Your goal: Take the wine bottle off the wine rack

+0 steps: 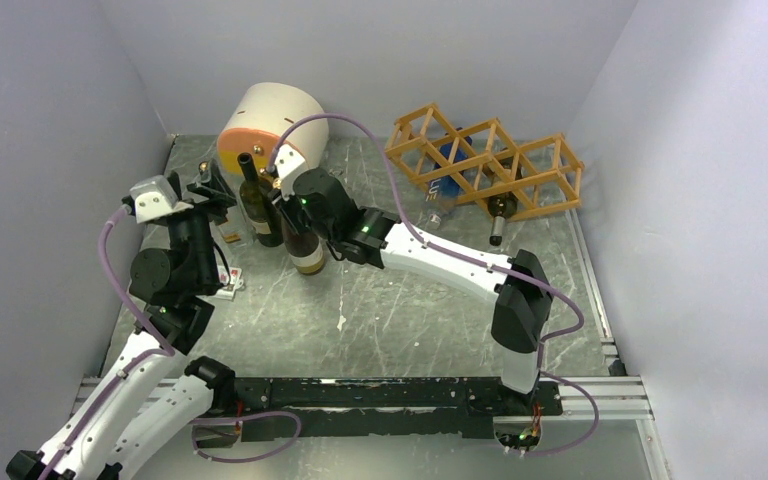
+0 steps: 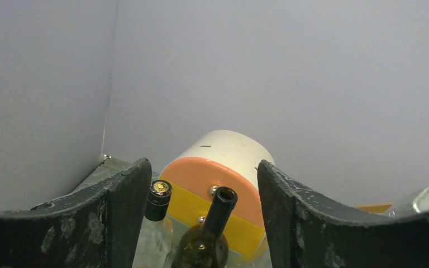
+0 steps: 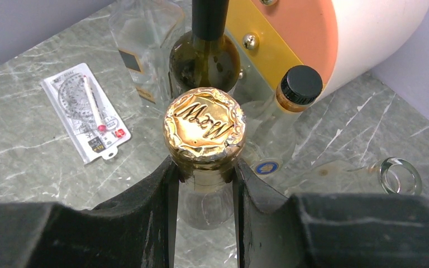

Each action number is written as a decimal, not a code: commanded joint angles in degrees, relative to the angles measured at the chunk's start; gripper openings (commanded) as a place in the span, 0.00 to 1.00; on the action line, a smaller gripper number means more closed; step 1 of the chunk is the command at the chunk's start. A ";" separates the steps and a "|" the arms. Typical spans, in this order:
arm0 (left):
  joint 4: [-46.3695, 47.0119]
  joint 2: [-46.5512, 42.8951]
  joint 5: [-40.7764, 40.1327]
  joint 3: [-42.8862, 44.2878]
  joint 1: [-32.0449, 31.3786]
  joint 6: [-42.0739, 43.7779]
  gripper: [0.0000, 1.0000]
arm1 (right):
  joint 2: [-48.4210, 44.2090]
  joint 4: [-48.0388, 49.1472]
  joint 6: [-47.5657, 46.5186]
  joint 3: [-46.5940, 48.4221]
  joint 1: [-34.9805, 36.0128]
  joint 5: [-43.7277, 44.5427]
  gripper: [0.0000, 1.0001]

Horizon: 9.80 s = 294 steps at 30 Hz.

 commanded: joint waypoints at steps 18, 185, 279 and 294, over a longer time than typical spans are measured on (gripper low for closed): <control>-0.29 1.48 1.37 -0.09 0.90 -2.65 0.69 | -10.60 22.48 4.04 -11.29 0.43 4.15 0.26; -15.93 39.04 51.79 4.56 -45.24 34.66 0.99 | -69.97 -39.83 23.16 -54.29 -40.07 -58.70 0.00; -17.49 22.28 29.31 13.68 -33.47 9.67 1.00 | -48.16 -7.44 33.80 -39.71 -19.92 -11.44 0.00; -5.61 1.76 14.45 4.00 -20.41 2.39 0.93 | -32.73 -7.16 16.95 -22.36 -16.64 -12.37 0.00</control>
